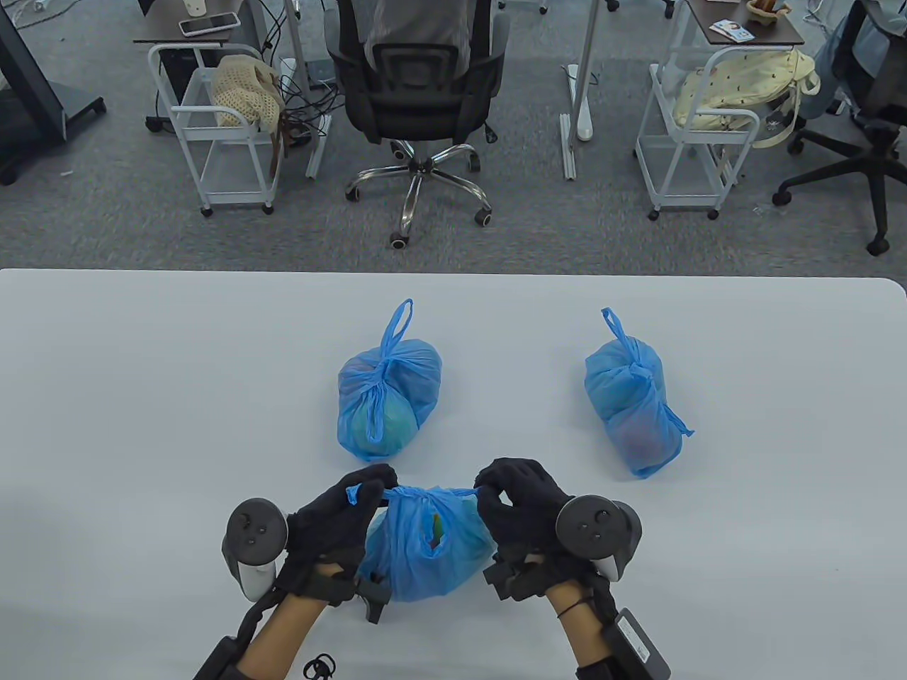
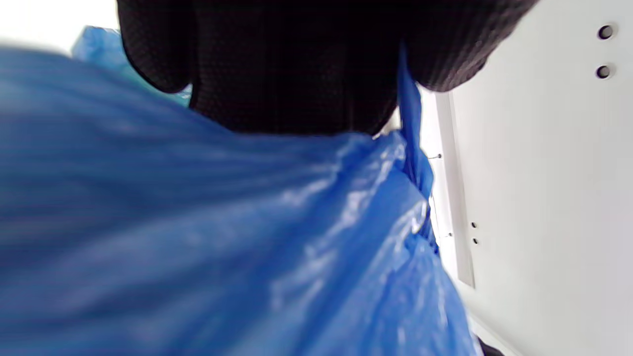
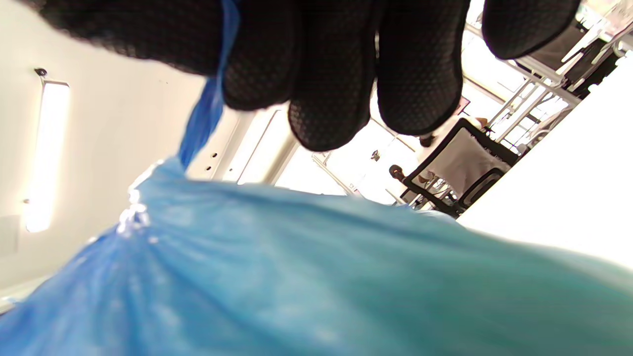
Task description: Tie knot on plastic bag top
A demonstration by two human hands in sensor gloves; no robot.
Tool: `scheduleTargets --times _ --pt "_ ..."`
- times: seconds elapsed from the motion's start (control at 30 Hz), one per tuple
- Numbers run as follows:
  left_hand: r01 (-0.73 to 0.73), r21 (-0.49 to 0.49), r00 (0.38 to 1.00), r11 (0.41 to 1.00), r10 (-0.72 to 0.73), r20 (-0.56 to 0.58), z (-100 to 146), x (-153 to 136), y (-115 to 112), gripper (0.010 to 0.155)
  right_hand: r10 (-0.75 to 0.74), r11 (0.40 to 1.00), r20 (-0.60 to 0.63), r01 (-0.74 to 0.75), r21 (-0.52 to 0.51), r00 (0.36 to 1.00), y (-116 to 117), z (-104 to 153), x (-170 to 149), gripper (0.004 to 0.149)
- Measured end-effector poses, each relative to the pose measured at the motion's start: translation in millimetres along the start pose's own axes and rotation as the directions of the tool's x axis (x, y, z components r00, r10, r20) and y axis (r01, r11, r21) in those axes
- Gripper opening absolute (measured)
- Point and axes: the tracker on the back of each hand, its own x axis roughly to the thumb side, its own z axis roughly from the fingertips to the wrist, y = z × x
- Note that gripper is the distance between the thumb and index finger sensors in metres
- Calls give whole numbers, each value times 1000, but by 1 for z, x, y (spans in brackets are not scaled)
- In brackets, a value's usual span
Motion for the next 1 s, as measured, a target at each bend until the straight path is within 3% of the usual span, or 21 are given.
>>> scheduleTargets --times 0.27,0.5,0.7,0.77,0.83,0.87,1.0 --pt "288 -34 957 957 -289 -15 -6 13 19 45 128 992 1 -128 18 992 -8 -3 0 32" --pt "317 -157 937 935 -335 -103 -11 8 30 44 239 970 -7 -238 53 971 -9 -4 -2 32" --pt "359 -182 902 915 -390 -183 -15 -5 44 43 333 939 -19 -329 101 943 -7 -5 -10 32" --pt "412 -235 854 880 -463 -237 -17 -13 49 42 406 908 -26 -400 122 914 -7 -5 -14 32" --pt "521 -298 762 799 -594 -258 -18 -23 53 42 480 869 -36 -469 159 877 -7 -5 -19 32" --pt "511 -325 754 796 -596 -275 -18 -25 54 42 471 874 -49 -458 164 881 -5 -5 -20 32" --pt "502 -259 791 825 -559 -247 -16 -13 55 42 476 872 -44 -466 147 878 -7 -5 -19 32"
